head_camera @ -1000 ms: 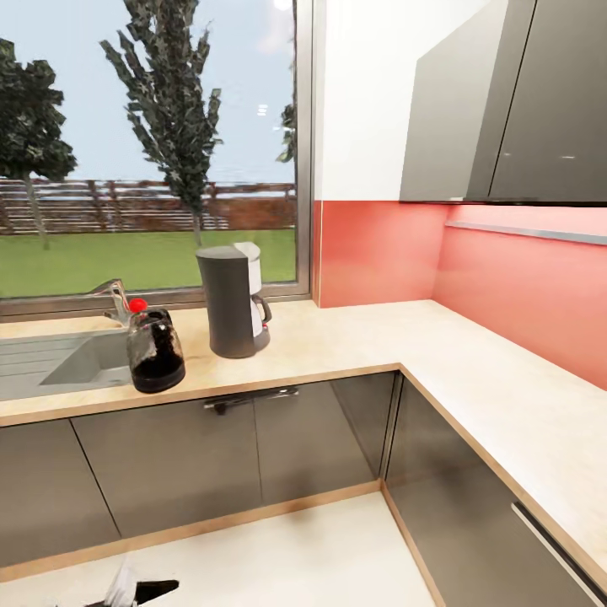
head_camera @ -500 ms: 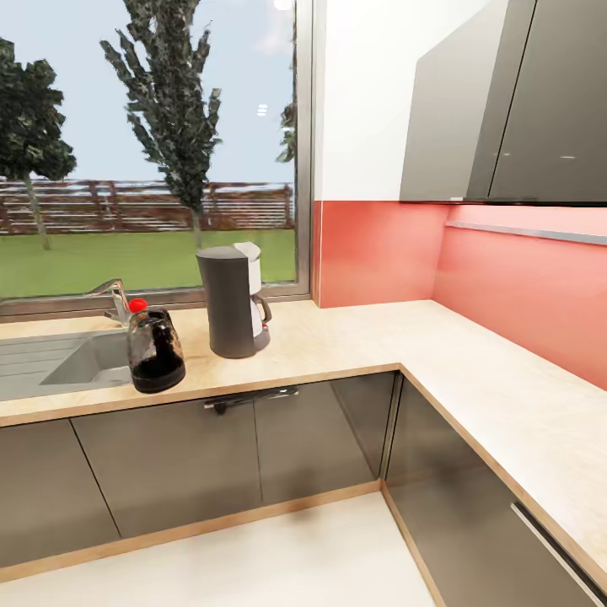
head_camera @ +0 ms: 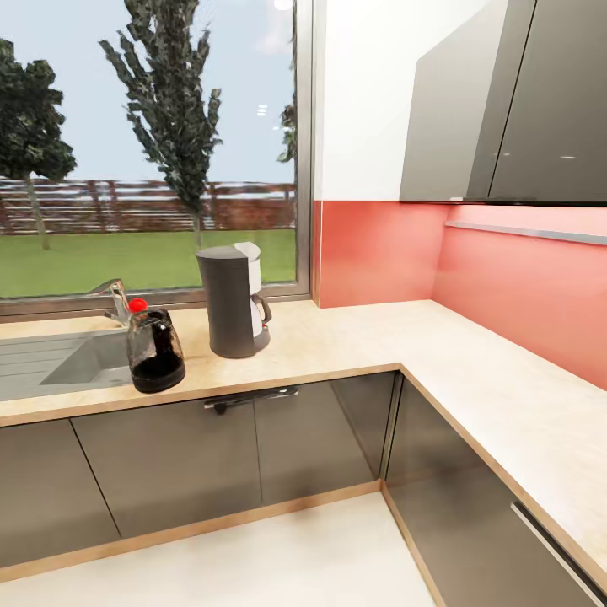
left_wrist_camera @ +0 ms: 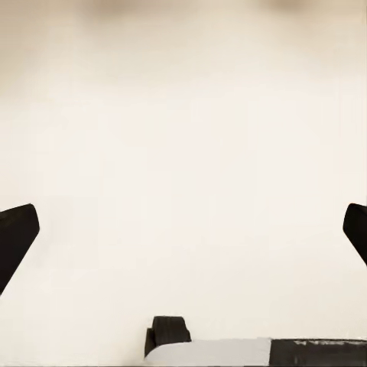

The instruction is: Set up a coffee station on the kitchen countertop: keep the coffee maker on the countertop, move the bottle of coffee from the kitchen shelf to the counter next to the coffee maker, place a paper coffee filter on top of the coffee maker, put the saucer next to the coffee maker with the coffee cup on the saucer, and place the electric kettle next to the coffee maker.

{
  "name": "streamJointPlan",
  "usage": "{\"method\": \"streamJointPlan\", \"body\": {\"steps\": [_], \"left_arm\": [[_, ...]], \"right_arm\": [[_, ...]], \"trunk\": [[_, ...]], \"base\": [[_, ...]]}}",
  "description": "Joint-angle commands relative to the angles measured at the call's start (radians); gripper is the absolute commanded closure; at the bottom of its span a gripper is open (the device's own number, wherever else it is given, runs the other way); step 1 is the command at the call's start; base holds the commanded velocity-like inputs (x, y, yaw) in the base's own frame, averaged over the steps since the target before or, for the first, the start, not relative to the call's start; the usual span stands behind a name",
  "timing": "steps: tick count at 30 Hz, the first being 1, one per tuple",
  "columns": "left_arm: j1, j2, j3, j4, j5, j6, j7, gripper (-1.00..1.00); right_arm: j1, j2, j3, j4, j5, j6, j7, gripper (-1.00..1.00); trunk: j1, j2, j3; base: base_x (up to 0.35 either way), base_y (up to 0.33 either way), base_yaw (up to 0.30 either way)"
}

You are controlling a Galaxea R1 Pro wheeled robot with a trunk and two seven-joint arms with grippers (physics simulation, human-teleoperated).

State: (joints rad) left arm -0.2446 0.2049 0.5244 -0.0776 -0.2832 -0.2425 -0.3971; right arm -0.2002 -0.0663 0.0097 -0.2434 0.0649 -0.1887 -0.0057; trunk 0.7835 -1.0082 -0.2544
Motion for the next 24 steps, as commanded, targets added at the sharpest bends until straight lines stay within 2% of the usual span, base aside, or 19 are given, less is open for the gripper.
{"method": "streamJointPlan", "body": {"steps": [1,2,3,4,5,7,8,13,24], "left_arm": [[-0.001,-0.02,0.009,0.0,-0.01,-0.007,0.08,-1.0],[-0.001,-0.038,0.006,0.0,-0.01,-0.012,0.156,-1.0],[-0.001,-0.074,-0.009,-0.001,-0.01,-0.021,0.294,-1.0],[-0.001,-0.105,-0.046,-0.004,-0.01,-0.027,0.393,-1.0],[-0.001,-0.125,-0.099,-0.006,-0.01,-0.031,0.457,-1.0],[-0.001,-0.139,-0.152,-0.007,-0.009,-0.034,0.498,-1.0],[-0.001,-0.158,-0.231,-0.009,-0.008,-0.037,0.554,-1.0],[-0.001,-0.162,-0.246,-0.001,-0.008,-0.038,0.566,-1.0],[-0.001,-0.162,-0.25,0.004,-0.008,-0.038,0.569,-1.0]], "right_arm": [[-0.001,0.0,0.001,0.001,0.007,-0.003,-0.001,-1.0],[-0.001,0.0,0.001,0.001,0.007,-0.003,-0.001,-1.0],[-0.001,0.0,0.001,0.0,0.007,-0.003,-0.001,-1.0],[-0.001,0.0,0.001,0.001,0.007,-0.003,-0.002,-1.0],[-0.001,0.0,0.001,0.001,0.007,-0.003,-0.002,-1.0],[-0.001,0.0,0.001,0.0,0.007,-0.003,-0.002,-1.0],[-0.001,-0.001,0.001,0.001,0.008,-0.003,-0.001,-1.0],[-0.001,0.0,0.002,0.0,0.007,-0.003,0.0,-1.0],[-0.001,0.0,0.003,0.0,0.009,-0.002,0.0,-1.0]], "trunk": [[0.0,-0.001,-0.001],[0.0,-0.001,-0.001],[0.0,-0.001,-0.001],[0.0,-0.001,-0.001],[0.0,-0.001,-0.001],[0.0,-0.001,-0.001],[0.0,-0.001,-0.001],[0.0,-0.001,-0.001],[0.0,-0.001,-0.001]], "base": [[0.0,0.0,0.0],[0.0,0.0,0.0],[0.0,0.0,0.0],[0.0,0.0,0.0],[0.0,0.0,0.0],[0.0,0.0,0.0],[0.0,0.0,0.0],[0.0,0.0,0.0],[0.0,0.0,0.0]]}}
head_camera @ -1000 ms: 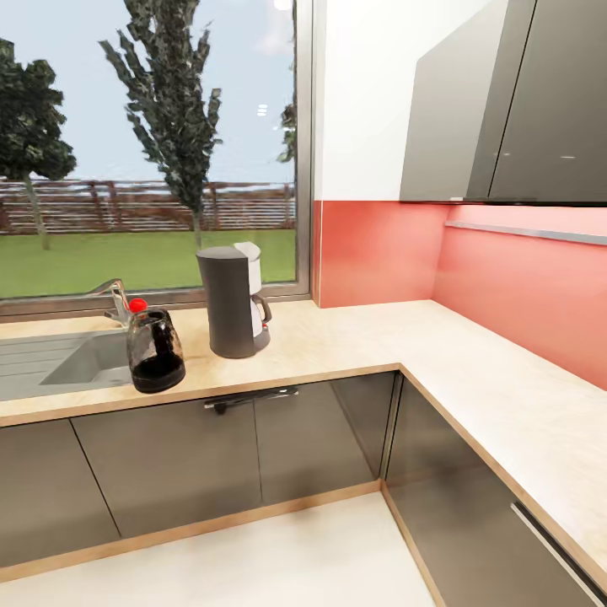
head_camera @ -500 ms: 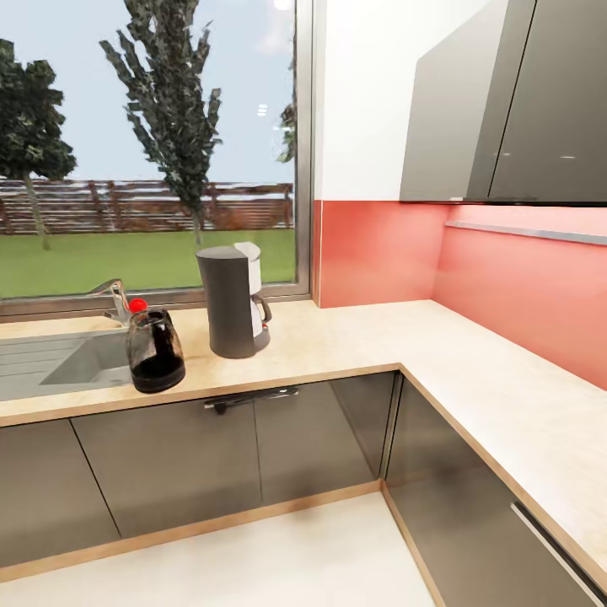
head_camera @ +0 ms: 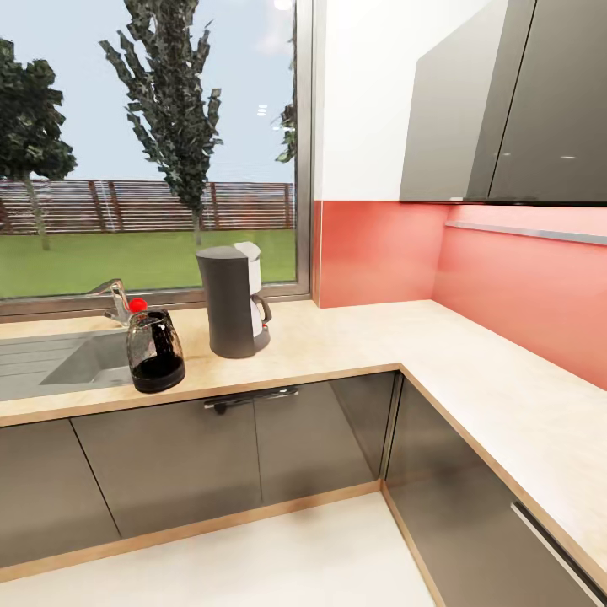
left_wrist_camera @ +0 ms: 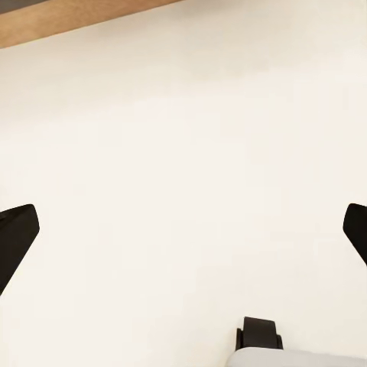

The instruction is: Set up a coffee station on the kitchen countertop: keep the coffee maker on the countertop, move the bottle of coffee from the kitchen shelf to the counter next to the coffee maker, place a paper coffee filter on top of the coffee maker, put the saucer next to the coffee maker with the coffee cup on the saucer, and place the electric kettle next to the coffee maker.

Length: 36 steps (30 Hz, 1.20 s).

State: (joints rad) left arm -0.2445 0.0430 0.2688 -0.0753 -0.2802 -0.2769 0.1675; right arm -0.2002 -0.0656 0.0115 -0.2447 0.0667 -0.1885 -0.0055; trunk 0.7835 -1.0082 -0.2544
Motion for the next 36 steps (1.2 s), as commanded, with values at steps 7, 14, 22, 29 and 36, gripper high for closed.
{"method": "streamJointPlan", "body": {"steps": [7,14,22,29,36], "left_arm": [[-0.001,0.0,0.006,0.002,-0.01,-0.004,0.004,-1.0],[-0.001,0.0,0.006,0.002,-0.01,-0.004,0.004,-1.0],[-0.001,0.0,0.006,0.002,-0.01,-0.004,0.004,-1.0],[-0.001,0.0,0.006,0.002,-0.01,-0.004,0.003,-1.0],[-0.001,0.0,0.006,0.002,-0.01,-0.004,0.003,-1.0]], "right_arm": [[-0.001,0.001,0.001,0.002,0.008,-0.003,0.001,-1.0],[-0.001,0.001,0.001,0.002,0.008,-0.003,0.001,-1.0],[-0.001,0.001,0.001,0.003,0.009,-0.003,0.0,-1.0],[-0.001,0.001,0.001,0.004,0.009,-0.003,-0.001,-1.0],[-0.001,0.001,0.001,0.004,0.009,-0.003,-0.001,-1.0]], "trunk": [[0.0,-0.001,-0.001],[0.0,-0.001,-0.001],[0.0,-0.001,-0.001],[0.0,-0.001,-0.001],[0.0,-0.001,-0.001]], "base": [[0.0,0.0,0.0],[0.0,0.0,0.001],[0.0,0.0,0.093],[0.0,0.0,0.226],[0.0,0.0,0.261]]}}
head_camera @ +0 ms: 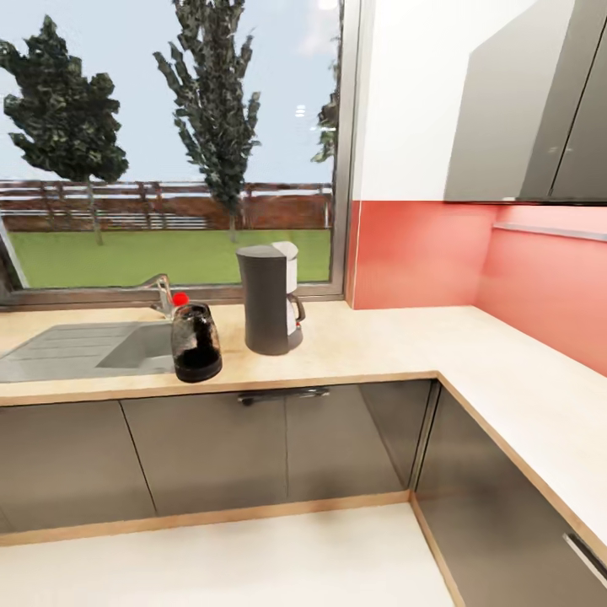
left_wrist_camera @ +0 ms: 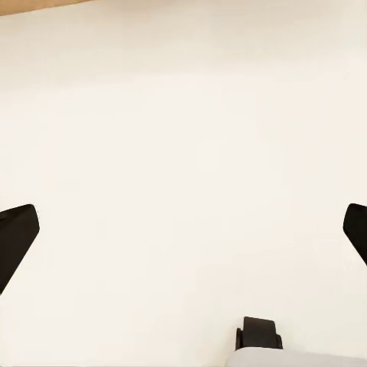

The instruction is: Set up a coffee station on the kitchen countertop: keep the coffee maker on the countertop, move the bottle of coffee from the kitchen shelf to the counter next to the coffee maker, place a paper coffee filter on top of the coffee maker, put the saucer next to the coffee maker with the coffee cup on the saucer, and place the electric kettle next to the coffee maker.

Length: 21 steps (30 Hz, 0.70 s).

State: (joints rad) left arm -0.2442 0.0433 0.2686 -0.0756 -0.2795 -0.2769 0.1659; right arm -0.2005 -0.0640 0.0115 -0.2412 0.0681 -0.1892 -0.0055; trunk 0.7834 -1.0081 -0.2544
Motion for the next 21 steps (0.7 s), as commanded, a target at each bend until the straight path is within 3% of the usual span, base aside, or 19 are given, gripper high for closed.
{"method": "streamJointPlan", "body": {"steps": [1,21], "left_arm": [[-0.001,0.0,0.006,0.002,-0.01,-0.004,0.004,-1.0],[-0.001,0.0,0.007,0.002,-0.01,-0.004,0.004,-1.0]], "right_arm": [[0.0,0.0,0.001,0.0,0.007,-0.003,-0.001,-1.0],[0.0,0.001,0.001,0.002,0.009,-0.003,-0.001,-1.0]], "trunk": [[0.0,-0.001,-0.001],[0.0,-0.001,-0.001]], "base": [[0.0,0.0,0.268],[0.0,0.0,0.271]]}}
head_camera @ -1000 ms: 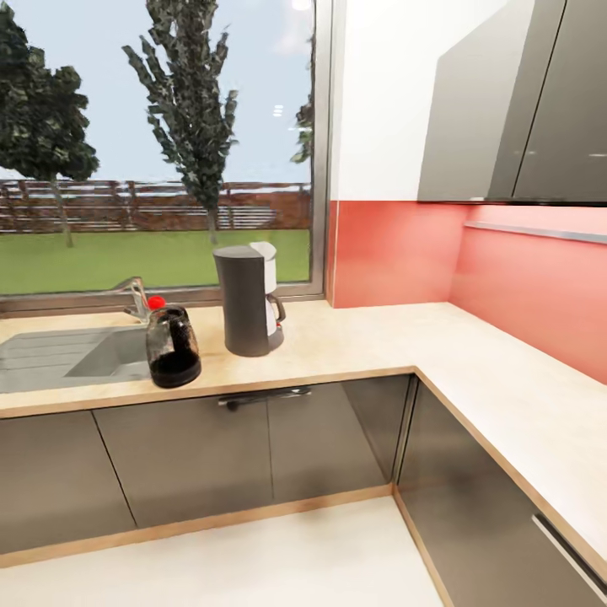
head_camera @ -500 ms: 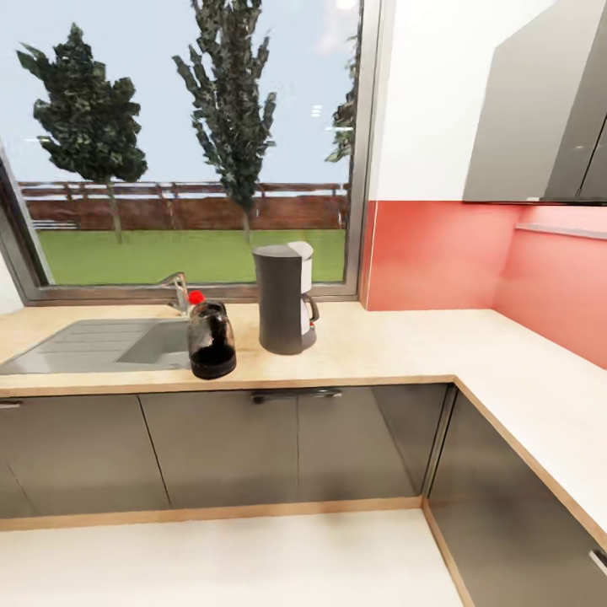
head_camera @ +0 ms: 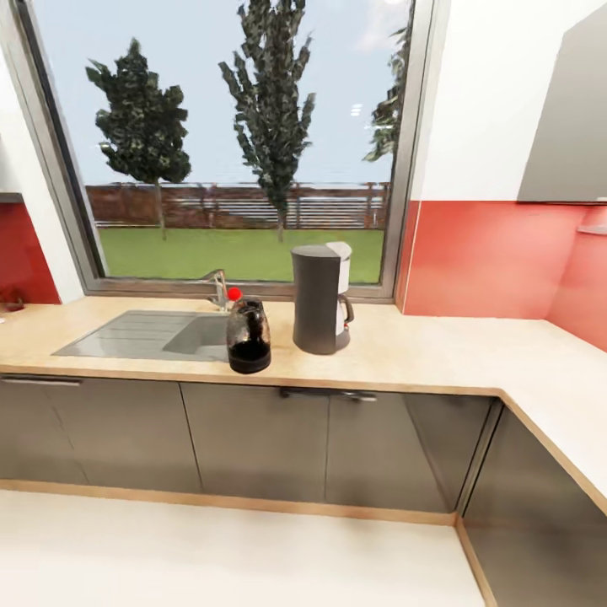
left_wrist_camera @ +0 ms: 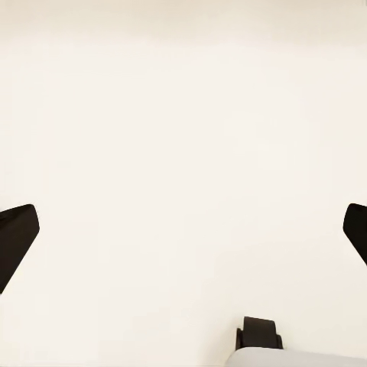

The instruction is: Set up a coffee station on the kitchen countertop: keep the coffee maker on the countertop, move the bottle of coffee from the kitchen shelf to the counter next to the coffee maker, place a paper coffee filter on top of the coffee maker, put the saucer next to the coffee maker with the coffee cup on the saucer, and place the electric kettle next to the coffee maker.

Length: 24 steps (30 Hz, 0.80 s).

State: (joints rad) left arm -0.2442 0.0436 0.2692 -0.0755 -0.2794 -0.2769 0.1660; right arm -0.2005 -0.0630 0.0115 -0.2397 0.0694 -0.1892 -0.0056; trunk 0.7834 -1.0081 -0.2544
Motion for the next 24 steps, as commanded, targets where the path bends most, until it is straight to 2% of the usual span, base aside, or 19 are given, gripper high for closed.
{"method": "streamJointPlan", "body": {"steps": [1,14,20,24], "left_arm": [[-0.001,0.0,0.006,0.002,-0.011,-0.004,0.004,-1.0],[-0.001,0.001,0.006,0.002,-0.011,-0.004,0.004,-1.0],[-0.001,0.0,0.006,0.002,-0.011,-0.004,0.004,-1.0],[-0.001,0.0,0.007,0.002,-0.011,-0.004,0.004,-1.0]], "right_arm": [[0.0,0.0,0.001,0.0,0.007,-0.003,-0.001,-1.0],[0.0,0.002,0.002,0.001,0.007,-0.003,-0.001,-1.0],[0.0,0.002,0.002,0.002,0.008,-0.003,0.001,-1.0],[0.0,0.003,0.002,0.002,0.009,-0.004,0.0,-1.0]], "trunk": [[0.0,-0.001,-0.001],[0.0,-0.001,-0.001],[0.0,-0.001,-0.001],[0.0,-0.001,-0.001]], "base": [[0.0,0.0,0.271],[0.0,0.0,0.269],[0.159,0.154,0.055],[0.063,0.062,0.182]]}}
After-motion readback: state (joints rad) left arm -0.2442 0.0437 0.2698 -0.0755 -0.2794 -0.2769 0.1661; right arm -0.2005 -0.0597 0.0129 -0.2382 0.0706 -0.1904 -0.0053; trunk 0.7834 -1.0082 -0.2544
